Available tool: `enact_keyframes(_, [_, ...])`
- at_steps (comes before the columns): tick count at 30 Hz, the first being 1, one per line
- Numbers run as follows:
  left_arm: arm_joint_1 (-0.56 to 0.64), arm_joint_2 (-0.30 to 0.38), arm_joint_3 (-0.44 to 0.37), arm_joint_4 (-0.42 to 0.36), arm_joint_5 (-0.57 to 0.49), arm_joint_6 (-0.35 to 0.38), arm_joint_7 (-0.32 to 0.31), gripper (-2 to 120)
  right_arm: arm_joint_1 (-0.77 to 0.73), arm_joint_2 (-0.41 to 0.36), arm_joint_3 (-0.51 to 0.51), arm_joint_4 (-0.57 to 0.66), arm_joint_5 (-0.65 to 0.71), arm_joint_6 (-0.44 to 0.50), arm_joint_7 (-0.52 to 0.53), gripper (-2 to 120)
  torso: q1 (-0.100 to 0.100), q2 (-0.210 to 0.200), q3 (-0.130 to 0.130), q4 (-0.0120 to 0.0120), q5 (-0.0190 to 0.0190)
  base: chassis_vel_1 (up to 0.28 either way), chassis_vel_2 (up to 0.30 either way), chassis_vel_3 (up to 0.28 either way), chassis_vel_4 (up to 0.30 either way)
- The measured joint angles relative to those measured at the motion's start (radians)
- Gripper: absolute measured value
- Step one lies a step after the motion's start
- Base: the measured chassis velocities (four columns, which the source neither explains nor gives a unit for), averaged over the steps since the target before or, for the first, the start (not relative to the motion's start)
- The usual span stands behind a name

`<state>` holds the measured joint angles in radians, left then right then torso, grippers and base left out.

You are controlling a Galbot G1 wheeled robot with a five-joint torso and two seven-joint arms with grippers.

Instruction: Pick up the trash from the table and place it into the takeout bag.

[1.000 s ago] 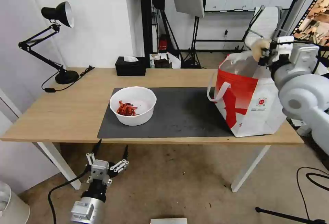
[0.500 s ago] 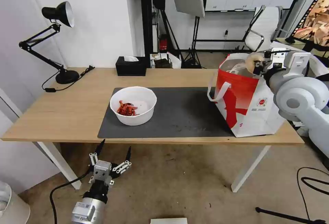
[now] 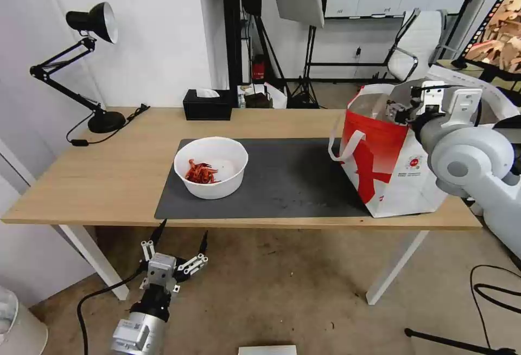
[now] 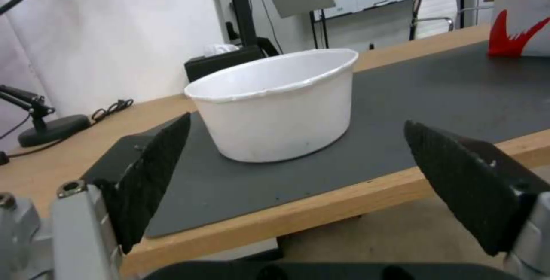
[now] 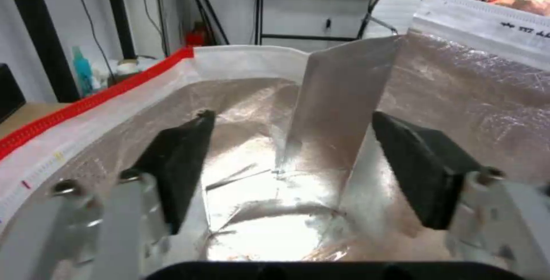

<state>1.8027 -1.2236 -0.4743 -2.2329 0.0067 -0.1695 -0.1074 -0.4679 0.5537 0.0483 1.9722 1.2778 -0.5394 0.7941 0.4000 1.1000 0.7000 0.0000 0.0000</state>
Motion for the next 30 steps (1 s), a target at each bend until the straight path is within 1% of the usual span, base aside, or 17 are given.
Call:
enact_keyframes(3, [-0.001,0.001,0.002,-0.001,0.0,0.001,0.0,100,-0.017,-0.008,0.011,0.009,-0.001,0.002,-0.001,92,0.0,0.0,0.0,-0.0001,0.0,0.0,0.0,0.0,0.0])
enact_keyframes(4, [-0.001,0.001,0.002,-0.001,0.0,0.001,0.0,100,-0.017,-0.008,0.011,0.009,-0.001,0.002,-0.001,92,0.0,0.0,0.0,-0.0001,0.0,0.0,0.0,0.0,0.0])
enact_keyframes(5, [-0.001,0.002,0.002,-0.001,0.0,0.001,0.0,100,-0.024,-0.01,0.016,0.013,-0.002,0.004,-0.001,97,0.0,0.0,0.0,-0.0001,0.0,0.0,0.0,0.0,0.0])
enact_keyframes(9, [-0.004,0.005,0.002,-0.002,-0.002,0.002,-0.001,100,-0.048,-0.015,0.029,0.026,-0.006,0.033,-0.005,100,0.0,0.0,0.0,-0.0001,0.0,0.0,0.0,0.0,0.0])
enact_keyframes(10, [-0.004,0.006,0.002,-0.002,-0.002,0.002,-0.002,100,-0.057,-0.015,0.034,0.03,-0.011,0.062,-0.016,100,0.0,0.0,0.0,-0.0001,-0.0001,0.0,0.0,0.0,0.0])
enact_keyframes(11, [-0.005,0.006,0.002,-0.003,-0.003,0.002,-0.003,100,-0.083,-0.014,0.052,0.044,-0.032,0.16,-0.063,100,0.0,0.0,0.0,0.0,0.0,0.0,0.0,0.0,0.0])
enact_keyframes(12, [-0.005,0.006,0.002,-0.003,-0.003,0.002,-0.003,100,-0.083,-0.014,0.052,0.044,-0.032,0.16,-0.063,100,0.0,0.0,0.0,0.0,0.0,0.0,0.0,0.0,0.0])
enact_keyframes(13, [-0.004,0.006,0.0,-0.005,-0.005,0.002,-0.003,100,-0.125,-0.009,0.084,0.066,-0.067,0.259,-0.145,100,0.0,0.0,0.0,0.0001,-0.0001,0.0,0.0,0.0,0.0])
enact_keyframes(15, [-0.002,0.006,-0.005,-0.008,-0.006,0.002,-0.004,100,-0.221,-0.006,0.144,0.114,-0.121,0.384,-0.285,100,0.0,0.0,0.0,0.0001,0.0,0.0,0.0,0.0,0.0])
enact_keyframes(17, [-0.001,0.006,-0.006,-0.009,-0.006,0.002,-0.004,100,-0.246,-0.006,0.157,0.13,-0.134,0.411,-0.317,100,0.0,0.0,0.0,0.0,0.0002,0.0,0.0,0.0,0.0])
enact_keyframes(19, [0.007,-0.004,-0.018,-0.015,-0.006,-0.005,-0.005,100,-0.331,0.002,0.183,0.196,-0.187,0.498,-0.406,100,0.0,0.0,0.0,-0.0006,-0.0004,0.0,0.0,0.0,0.0])
enact_keyframes(21, [0.021,-0.016,-0.031,-0.023,-0.005,-0.012,-0.005,100,-0.355,0.018,0.179,0.216,-0.216,0.523,-0.425,100,0.0,0.0,0.0,-0.0005,-0.0002,0.0,0.0,0.0,0.0])
enact_keyframes(23, [0.051,-0.056,-0.064,-0.043,0.0,-0.029,-0.005,100,-0.429,0.061,0.169,0.238,-0.306,0.55,-0.491,100,0.0,0.0,0.0,0.0011,0.0,0.0,0.0,0.0,0.0])
enact_keyframes(25, [0.057,-0.067,-0.071,-0.047,0.002,-0.032,-0.006,100,-0.477,0.079,0.17,0.242,-0.352,0.566,-0.521,100,0.0,0.0,0.0,0.001,-0.0001,0.0,0.0,0.0,0.0])
enact_keyframes(28, [0.06,-0.08,-0.076,-0.049,0.003,-0.036,-0.006,100,-0.677,0.153,0.196,0.237,-0.487,0.644,-0.607,100,0.0,0.0,0.0,-0.0002,0.0002,0.0,0.0,0.0,0.0])
enact_keyframes(29, [0.06,-0.08,-0.076,-0.049,0.003,-0.036,-0.006,100,-0.677,0.153,0.196,0.237,-0.487,0.644,-0.607,100,0.0,0.0,0.0,-0.0002,0.0002,0.0,0.0,0.0,0.0])
enact_keyframes(30, [0.059,-0.082,-0.075,-0.046,0.004,-0.038,-0.005,100,-0.753,0.184,0.206,0.227,-0.536,0.679,-0.631,100,0.0,0.0,0.0,-0.0003,0.0003,0.0,0.0,0.0,0.0])
